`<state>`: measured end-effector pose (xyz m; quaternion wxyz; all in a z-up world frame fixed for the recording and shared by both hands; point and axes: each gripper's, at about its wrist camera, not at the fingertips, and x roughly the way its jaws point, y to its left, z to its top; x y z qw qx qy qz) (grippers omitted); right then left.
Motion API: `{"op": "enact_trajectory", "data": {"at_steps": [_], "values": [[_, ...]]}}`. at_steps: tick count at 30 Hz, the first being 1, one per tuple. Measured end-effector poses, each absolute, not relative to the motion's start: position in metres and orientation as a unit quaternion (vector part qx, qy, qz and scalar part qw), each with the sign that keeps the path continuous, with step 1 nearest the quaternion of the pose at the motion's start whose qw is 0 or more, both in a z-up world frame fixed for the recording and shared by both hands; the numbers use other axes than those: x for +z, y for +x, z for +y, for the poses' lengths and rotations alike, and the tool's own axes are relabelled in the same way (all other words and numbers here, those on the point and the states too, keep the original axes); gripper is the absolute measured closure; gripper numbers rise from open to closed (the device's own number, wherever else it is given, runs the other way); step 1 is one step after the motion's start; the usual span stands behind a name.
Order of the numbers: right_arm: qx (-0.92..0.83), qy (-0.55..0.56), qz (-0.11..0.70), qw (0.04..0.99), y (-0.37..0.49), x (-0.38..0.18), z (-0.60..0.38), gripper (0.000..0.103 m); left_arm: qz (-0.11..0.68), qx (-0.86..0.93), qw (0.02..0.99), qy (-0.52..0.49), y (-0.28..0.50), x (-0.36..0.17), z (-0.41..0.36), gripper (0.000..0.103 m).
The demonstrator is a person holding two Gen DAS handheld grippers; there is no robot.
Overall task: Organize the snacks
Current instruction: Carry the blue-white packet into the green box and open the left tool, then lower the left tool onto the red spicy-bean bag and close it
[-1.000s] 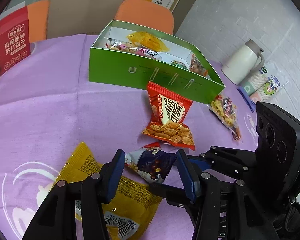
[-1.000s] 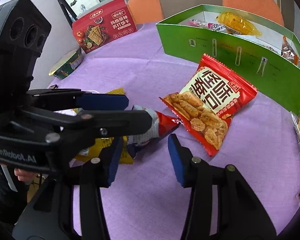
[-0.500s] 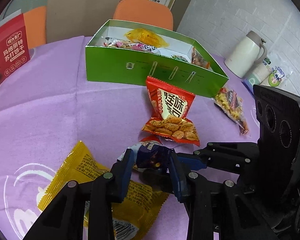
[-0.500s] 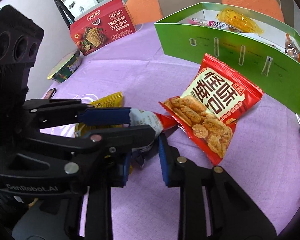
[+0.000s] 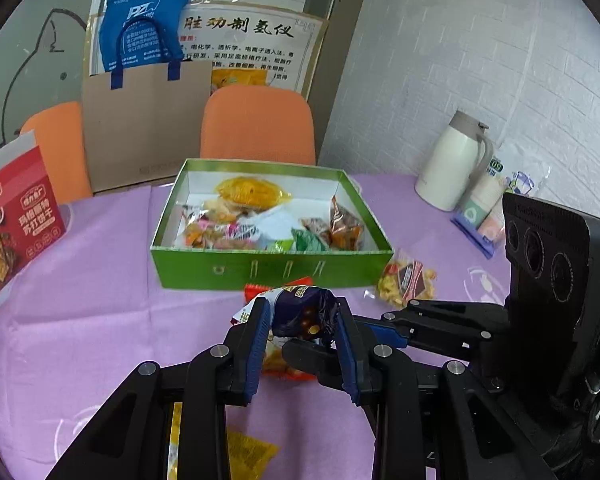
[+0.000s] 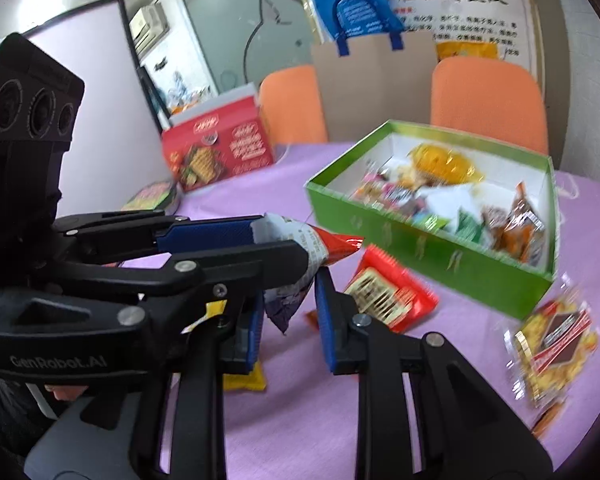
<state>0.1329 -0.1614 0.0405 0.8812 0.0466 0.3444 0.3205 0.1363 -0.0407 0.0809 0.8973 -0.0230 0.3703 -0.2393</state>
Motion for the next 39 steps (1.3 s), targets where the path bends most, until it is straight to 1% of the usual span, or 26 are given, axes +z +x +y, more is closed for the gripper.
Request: {"op": "enact_trajectory", "data": {"at_steps": [3, 7, 15, 16, 17, 18, 19, 20, 21, 25, 26, 27, 32, 39], "values": [[0.298, 0.053, 0.332, 0.893, 0.153, 0.046, -0.174, 0.077, 0.362, -0.247, 0.899, -0.023, 0.161, 0.089, -0.055, 0.071], [0.272, 0.054, 0.324, 0.904, 0.181, 0.044, -0.186, 0.077, 0.358, -0.250, 0.899, -0.024, 0.194, 0.088, -0.074, 0.071], [0.235, 0.074, 0.331, 0.911, 0.227, 0.017, -0.205, 0.076, 0.375, -0.241, 0.895, -0.033, 0.247, 0.056, -0.089, 0.071], [0.225, 0.073, 0.334, 0.912, 0.231, 0.011, -0.207, 0.074, 0.380, -0.235, 0.894, -0.035, 0.251, 0.050, -0.088, 0.068], [0.218, 0.070, 0.338, 0.913, 0.233, 0.007, -0.208, 0.067, 0.386, -0.230, 0.893, -0.040, 0.252, 0.044, -0.086, 0.062], [0.211, 0.066, 0.343, 0.913, 0.234, 0.004, -0.210, 0.050, 0.392, -0.224, 0.891, -0.046, 0.251, 0.039, -0.084, 0.042], [0.204, 0.063, 0.343, 0.915, 0.232, 0.001, -0.212, 0.041, 0.393, -0.219, 0.892, -0.052, 0.248, 0.036, -0.080, 0.024], [0.195, 0.061, 0.335, 0.920, 0.229, 0.000, -0.216, 0.030, 0.386, -0.211, 0.896, -0.057, 0.244, 0.034, -0.076, 0.019], [0.187, 0.059, 0.329, 0.924, 0.226, -0.001, -0.219, 0.029, 0.374, -0.206, 0.902, -0.063, 0.239, 0.035, -0.072, 0.017], [0.181, 0.064, 0.337, 0.922, 0.216, -0.001, -0.228, 0.027, 0.366, -0.193, 0.907, -0.073, 0.226, 0.040, -0.061, 0.013], [0.181, 0.068, 0.338, 0.921, 0.211, 0.001, -0.231, 0.025, 0.367, -0.193, 0.907, -0.079, 0.223, 0.040, -0.057, 0.013], [0.182, 0.068, 0.336, 0.922, 0.206, 0.003, -0.233, 0.021, 0.368, -0.192, 0.906, -0.084, 0.221, 0.042, -0.054, 0.013], [0.192, 0.072, 0.345, 0.916, 0.176, 0.013, -0.240, 0.012, 0.370, -0.194, 0.903, -0.099, 0.197, 0.040, -0.038, 0.013], [0.227, 0.060, 0.416, 0.878, 0.154, -0.015, -0.225, 0.012, 0.406, -0.194, 0.885, -0.119, 0.181, 0.011, -0.025, 0.012]]}}
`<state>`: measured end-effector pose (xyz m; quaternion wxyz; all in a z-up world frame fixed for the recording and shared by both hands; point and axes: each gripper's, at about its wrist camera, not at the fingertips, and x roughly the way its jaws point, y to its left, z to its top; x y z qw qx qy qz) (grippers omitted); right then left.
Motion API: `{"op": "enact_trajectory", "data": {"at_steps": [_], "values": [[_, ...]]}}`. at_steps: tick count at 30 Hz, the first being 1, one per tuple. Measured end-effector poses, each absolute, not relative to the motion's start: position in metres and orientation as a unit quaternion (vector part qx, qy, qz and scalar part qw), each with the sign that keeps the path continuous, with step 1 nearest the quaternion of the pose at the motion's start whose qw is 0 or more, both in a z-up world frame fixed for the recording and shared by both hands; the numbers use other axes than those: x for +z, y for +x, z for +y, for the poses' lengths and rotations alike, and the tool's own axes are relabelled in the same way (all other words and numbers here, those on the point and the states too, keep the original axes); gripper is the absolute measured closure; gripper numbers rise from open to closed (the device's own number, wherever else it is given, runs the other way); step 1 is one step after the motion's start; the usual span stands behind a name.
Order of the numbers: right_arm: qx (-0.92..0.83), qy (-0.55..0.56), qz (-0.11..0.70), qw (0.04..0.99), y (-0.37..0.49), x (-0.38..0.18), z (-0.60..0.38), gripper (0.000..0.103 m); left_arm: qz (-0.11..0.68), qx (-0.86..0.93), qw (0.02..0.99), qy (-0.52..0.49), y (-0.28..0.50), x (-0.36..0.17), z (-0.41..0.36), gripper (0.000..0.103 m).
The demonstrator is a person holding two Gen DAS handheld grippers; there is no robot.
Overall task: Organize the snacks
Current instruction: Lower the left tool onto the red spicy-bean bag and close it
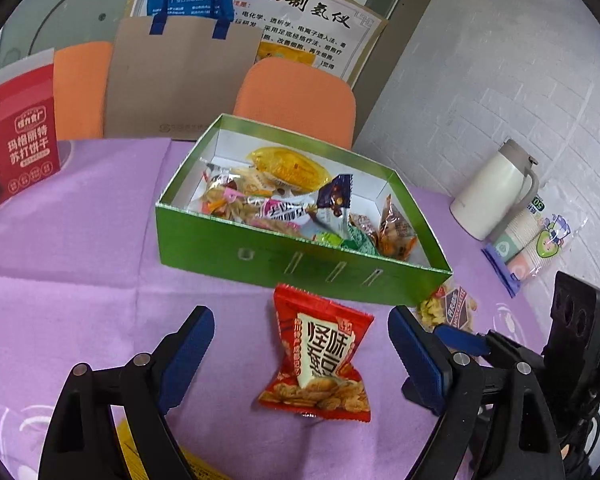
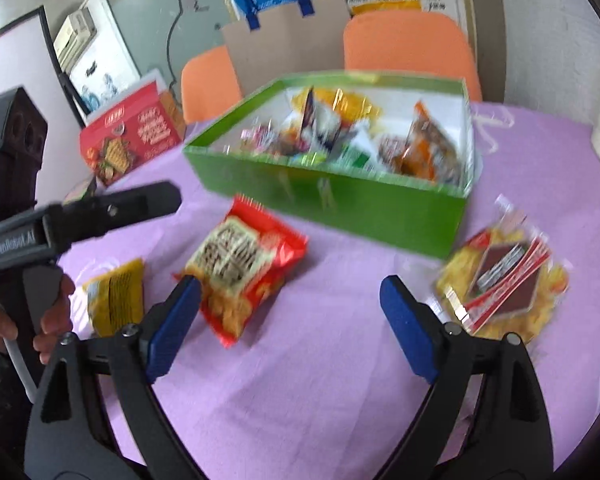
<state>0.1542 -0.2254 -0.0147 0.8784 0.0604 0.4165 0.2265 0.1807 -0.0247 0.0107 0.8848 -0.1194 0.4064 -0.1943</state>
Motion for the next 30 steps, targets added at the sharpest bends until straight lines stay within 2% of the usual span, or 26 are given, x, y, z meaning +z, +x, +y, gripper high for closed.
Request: {"op": "enact_trajectory", "data": {"at_steps": [8, 11, 13, 19, 23, 25, 27, 29, 30], "values": [[0.256, 0.055, 0.444, 0.857, 0.154, -0.033, -0.196, 0.012, 0.446, -0.217, 0.862, -0.103, 0.179, -0.019, -0.040, 0.014], [0.258, 0.050, 0.443, 0.857, 0.157, -0.034, -0.192, 0.012, 0.458, -0.228, 0.853, -0.107, 0.180, -0.026, -0.041, 0.030], [0.260, 0.052, 0.446, 0.855, 0.160, -0.036, -0.188, 0.013, 0.470, -0.237, 0.843, -0.111, 0.182, -0.031, -0.040, 0.045], [0.259, 0.042, 0.452, 0.853, 0.164, -0.042, -0.178, 0.019, 0.478, -0.238, 0.838, -0.112, 0.185, -0.038, -0.043, 0.047], [0.254, 0.032, 0.448, 0.856, 0.165, -0.044, -0.175, 0.027, 0.478, -0.239, 0.839, -0.108, 0.186, -0.040, -0.046, 0.047], [0.252, 0.027, 0.447, 0.858, 0.165, -0.045, -0.173, 0.035, 0.477, -0.239, 0.840, -0.103, 0.185, -0.040, -0.047, 0.049], [0.257, 0.026, 0.447, 0.856, 0.165, -0.045, -0.171, 0.050, 0.479, -0.240, 0.838, -0.100, 0.184, -0.040, -0.048, 0.054], [0.258, 0.024, 0.446, 0.857, 0.165, -0.045, -0.169, 0.051, 0.476, -0.236, 0.842, -0.097, 0.182, -0.040, -0.048, 0.056], [0.258, 0.021, 0.444, 0.858, 0.164, -0.045, -0.168, 0.056, 0.476, -0.234, 0.843, -0.094, 0.181, -0.040, -0.049, 0.058]]}}
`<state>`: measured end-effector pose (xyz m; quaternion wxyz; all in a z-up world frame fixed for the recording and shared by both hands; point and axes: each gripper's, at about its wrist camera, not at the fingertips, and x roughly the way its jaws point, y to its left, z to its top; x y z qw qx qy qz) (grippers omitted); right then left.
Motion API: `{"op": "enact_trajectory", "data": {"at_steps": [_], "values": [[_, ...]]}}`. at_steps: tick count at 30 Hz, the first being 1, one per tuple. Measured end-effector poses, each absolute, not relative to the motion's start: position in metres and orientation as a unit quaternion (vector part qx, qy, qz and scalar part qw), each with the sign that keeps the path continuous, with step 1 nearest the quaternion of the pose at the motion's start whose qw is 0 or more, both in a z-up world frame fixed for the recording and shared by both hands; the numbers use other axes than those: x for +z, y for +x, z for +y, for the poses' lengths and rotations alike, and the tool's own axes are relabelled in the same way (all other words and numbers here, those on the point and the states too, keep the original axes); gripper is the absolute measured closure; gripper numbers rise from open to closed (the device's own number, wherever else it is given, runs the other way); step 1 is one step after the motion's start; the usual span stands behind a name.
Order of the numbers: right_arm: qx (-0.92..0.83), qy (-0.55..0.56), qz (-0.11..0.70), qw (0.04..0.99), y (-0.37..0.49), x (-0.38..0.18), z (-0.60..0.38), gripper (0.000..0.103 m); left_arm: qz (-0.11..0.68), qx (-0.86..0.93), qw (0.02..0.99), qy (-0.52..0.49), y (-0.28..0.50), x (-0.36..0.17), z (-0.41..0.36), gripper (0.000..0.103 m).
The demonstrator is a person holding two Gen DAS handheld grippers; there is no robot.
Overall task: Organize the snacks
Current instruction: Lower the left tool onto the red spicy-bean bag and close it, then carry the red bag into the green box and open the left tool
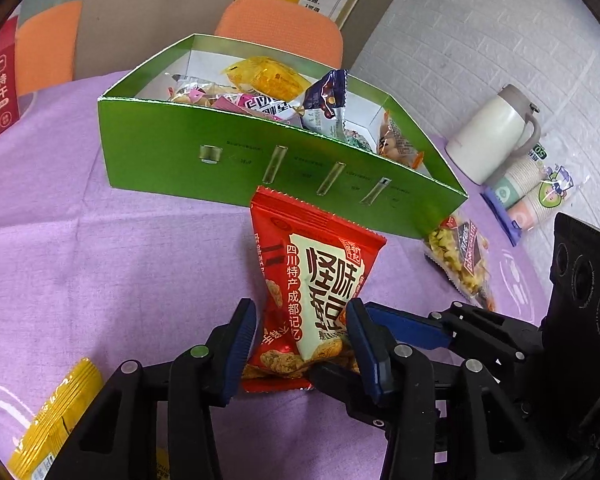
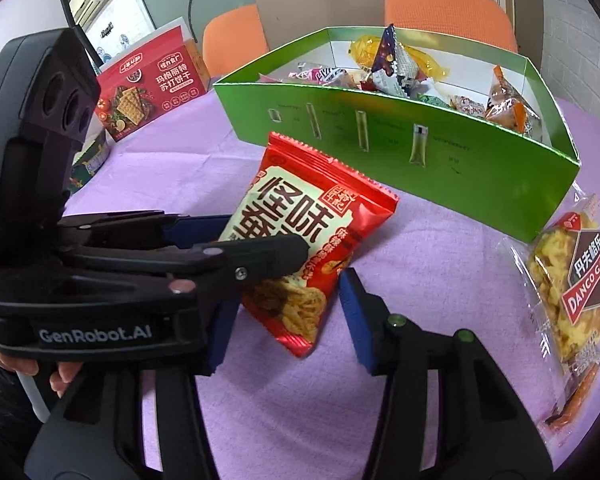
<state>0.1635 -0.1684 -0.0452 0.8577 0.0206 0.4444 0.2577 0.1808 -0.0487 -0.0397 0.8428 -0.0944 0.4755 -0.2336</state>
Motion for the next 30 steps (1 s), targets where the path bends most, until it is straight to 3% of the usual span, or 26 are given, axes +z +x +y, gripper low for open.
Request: {"op": "enact_trajectory", "data": {"at_steps": [2, 5, 15, 22, 30], "values": [[0.258, 0.015, 0.442, 0.859, 0.160, -0.044, -0.168, 0.066, 0.475, -0.227, 0.845, -0.093, 0.178, -0.039, -0.049, 0.063], [0.264, 0.021, 0.443, 0.857, 0.154, -0.040, -0.171, 0.069, 0.469, -0.222, 0.850, -0.093, 0.170, -0.032, -0.049, 0.064], [0.261, 0.029, 0.359, 0.896, 0.127, 0.013, -0.199, 0.070, 0.400, -0.241, 0.881, -0.074, 0.149, 0.031, -0.067, 0.064], [0.226, 0.043, 0.335, 0.914, 0.150, 0.036, -0.224, 0.070, 0.387, -0.254, 0.884, -0.058, 0.185, 0.060, -0.098, 0.064], [0.190, 0.064, 0.325, 0.924, 0.202, 0.035, -0.244, 0.070, 0.395, -0.252, 0.881, -0.071, 0.247, 0.058, -0.114, 0.064]]}}
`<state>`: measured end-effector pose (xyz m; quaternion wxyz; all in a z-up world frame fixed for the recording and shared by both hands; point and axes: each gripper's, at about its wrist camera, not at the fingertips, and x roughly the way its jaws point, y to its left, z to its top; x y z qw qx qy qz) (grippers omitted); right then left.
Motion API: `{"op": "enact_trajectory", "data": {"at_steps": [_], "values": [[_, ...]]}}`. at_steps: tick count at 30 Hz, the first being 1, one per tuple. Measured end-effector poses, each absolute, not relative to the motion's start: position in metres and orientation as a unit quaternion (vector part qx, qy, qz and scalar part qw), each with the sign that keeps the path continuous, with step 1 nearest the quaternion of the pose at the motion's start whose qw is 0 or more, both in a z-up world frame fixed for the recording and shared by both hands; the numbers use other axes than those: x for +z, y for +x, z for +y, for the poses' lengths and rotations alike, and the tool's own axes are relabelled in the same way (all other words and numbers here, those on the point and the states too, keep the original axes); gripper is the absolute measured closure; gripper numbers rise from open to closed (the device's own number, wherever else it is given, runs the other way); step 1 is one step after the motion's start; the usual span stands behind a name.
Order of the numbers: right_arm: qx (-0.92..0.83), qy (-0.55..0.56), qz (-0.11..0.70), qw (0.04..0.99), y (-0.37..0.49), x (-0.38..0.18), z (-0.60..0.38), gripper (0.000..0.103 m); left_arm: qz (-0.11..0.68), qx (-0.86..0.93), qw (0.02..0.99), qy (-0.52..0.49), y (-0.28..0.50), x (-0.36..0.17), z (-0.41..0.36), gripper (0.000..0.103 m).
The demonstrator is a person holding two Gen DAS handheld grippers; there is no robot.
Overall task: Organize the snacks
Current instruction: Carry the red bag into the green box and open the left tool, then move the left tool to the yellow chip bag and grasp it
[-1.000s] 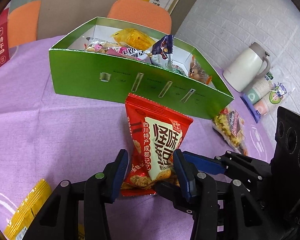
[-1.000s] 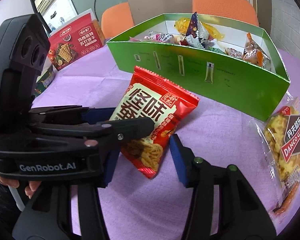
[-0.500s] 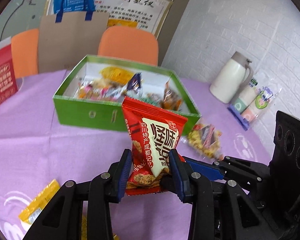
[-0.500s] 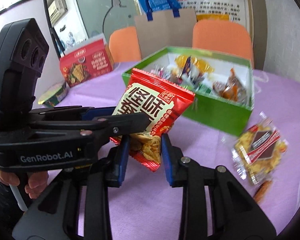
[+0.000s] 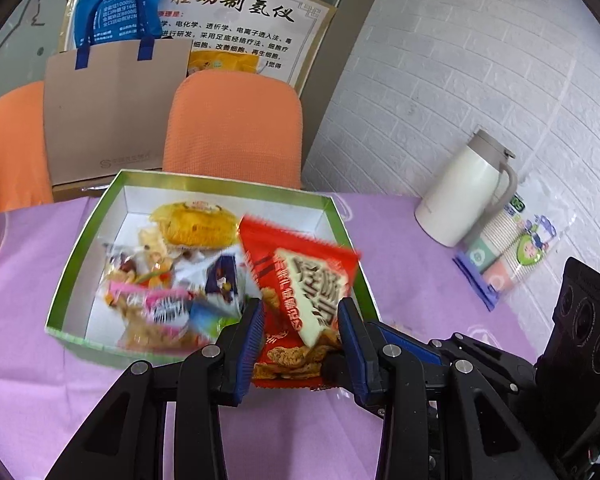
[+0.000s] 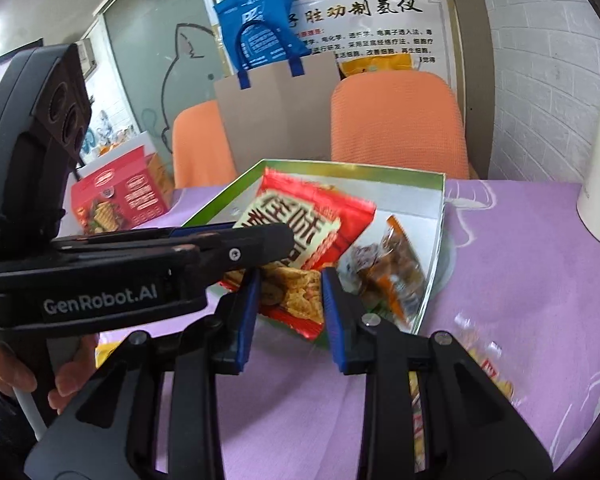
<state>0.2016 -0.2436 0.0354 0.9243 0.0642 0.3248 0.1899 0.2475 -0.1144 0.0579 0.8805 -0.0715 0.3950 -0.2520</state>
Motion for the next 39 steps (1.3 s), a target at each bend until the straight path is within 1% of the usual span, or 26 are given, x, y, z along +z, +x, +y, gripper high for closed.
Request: {"op": "enact_trajectory", "data": {"at_steps": [1, 2, 3, 4, 6, 7, 8, 11, 13, 14, 15, 16, 17, 18, 19, 21, 23, 25, 27, 29, 32, 35, 39], "values": [[0.175, 0.061, 0.321, 0.929, 0.208, 0.031, -0.246, 0.070, 0.396, -0.254, 0.880, -0.071, 0.254, 0.054, -0.115, 0.062], [0.157, 0.055, 0.327, 0.930, 0.217, 0.023, -0.247, 0.066, 0.400, -0.250, 0.879, -0.071, 0.260, 0.049, -0.116, 0.057], [0.145, 0.055, 0.341, 0.927, 0.224, 0.016, -0.249, 0.058, 0.412, -0.234, 0.878, -0.067, 0.263, 0.044, -0.115, 0.040], [0.138, 0.058, 0.357, 0.922, 0.230, 0.010, -0.252, 0.056, 0.418, -0.216, 0.880, -0.066, 0.263, 0.039, -0.111, 0.027], [0.143, 0.062, 0.355, 0.922, 0.229, 0.001, -0.258, 0.056, 0.402, -0.212, 0.888, -0.076, 0.255, 0.033, -0.099, 0.024], [0.144, 0.055, 0.345, 0.926, 0.226, 0.001, -0.258, 0.056, 0.398, -0.213, 0.889, -0.079, 0.253, 0.032, -0.094, 0.020], [0.138, 0.047, 0.342, 0.928, 0.224, 0.002, -0.255, 0.056, 0.398, -0.207, 0.890, -0.080, 0.251, 0.031, -0.090, 0.019], [0.141, 0.049, 0.347, 0.926, 0.224, 0.005, -0.250, 0.049, 0.399, -0.197, 0.891, -0.089, 0.245, 0.030, -0.080, 0.019], [0.145, 0.047, 0.342, 0.927, 0.220, 0.010, -0.249, 0.047, 0.399, -0.195, 0.892, -0.090, 0.237, 0.032, -0.072, 0.018], [0.148, 0.046, 0.336, 0.929, 0.214, 0.015, -0.248, 0.043, 0.397, -0.190, 0.894, -0.088, 0.232, 0.034, -0.069, 0.018], [0.152, 0.047, 0.333, 0.929, 0.211, 0.017, -0.250, 0.035, 0.393, -0.185, 0.897, -0.086, 0.225, 0.038, -0.065, 0.016], [0.157, 0.048, 0.328, 0.930, 0.203, 0.021, -0.249, 0.031, 0.388, -0.179, 0.900, -0.084, 0.219, 0.042, -0.062, 0.013], [0.160, 0.048, 0.326, 0.931, 0.196, 0.025, -0.249, 0.024, 0.383, -0.170, 0.904, -0.080, 0.211, 0.047, -0.058, 0.012], [0.164, 0.046, 0.326, 0.930, 0.190, 0.028, -0.248, 0.022, 0.379, -0.165, 0.907, -0.078, 0.203, 0.051, -0.053, 0.010], [0.172, 0.043, 0.330, 0.927, 0.181, 0.031, -0.247, 0.021, 0.376, -0.166, 0.908, -0.080, 0.192, 0.056, -0.047, 0.007], [0.193, 0.036, 0.342, 0.919, 0.161, 0.037, -0.245, 0.021, 0.383, -0.161, 0.906, -0.084, 0.171, 0.061, -0.034, 0.004], [0.215, 0.032, 0.349, 0.912, 0.138, 0.042, -0.246, 0.020, 0.387, -0.158, 0.905, -0.079, 0.146, 0.064, -0.021, 0.004], [0.231, 0.027, 0.350, 0.907, 0.116, 0.046, -0.247, 0.018, 0.375, -0.153, 0.912, -0.072, 0.116, 0.064, -0.002, 0.004], [0.254, 0.027, 0.341, 0.905, 0.094, 0.048, -0.246, 0.011, 0.361, -0.136, 0.920, -0.074, 0.092, 0.058, 0.014, 0.003], [0.271, 0.022, 0.333, 0.903, 0.076, 0.046, -0.238, 0.009, 0.361, -0.117, 0.920, -0.095, 0.072, 0.044, 0.033, 0.003], [0.307, 0.011, 0.348, 0.886, 0.066, 0.033, -0.214, 0.009, 0.388, -0.105, 0.904, -0.145, 0.055, 0.017, 0.054, 0.003], [0.331, -0.005, 0.367, 0.869, 0.064, 0.016, -0.184, 0.009, 0.409, -0.115, 0.889, -0.173, 0.046, -0.001, 0.066, 0.003], [0.357, -0.009, 0.389, 0.849, 0.064, -0.003, -0.152, 0.009, 0.394, -0.109, 0.892, -0.195, 0.035, -0.003, 0.081, 0.003]]}}
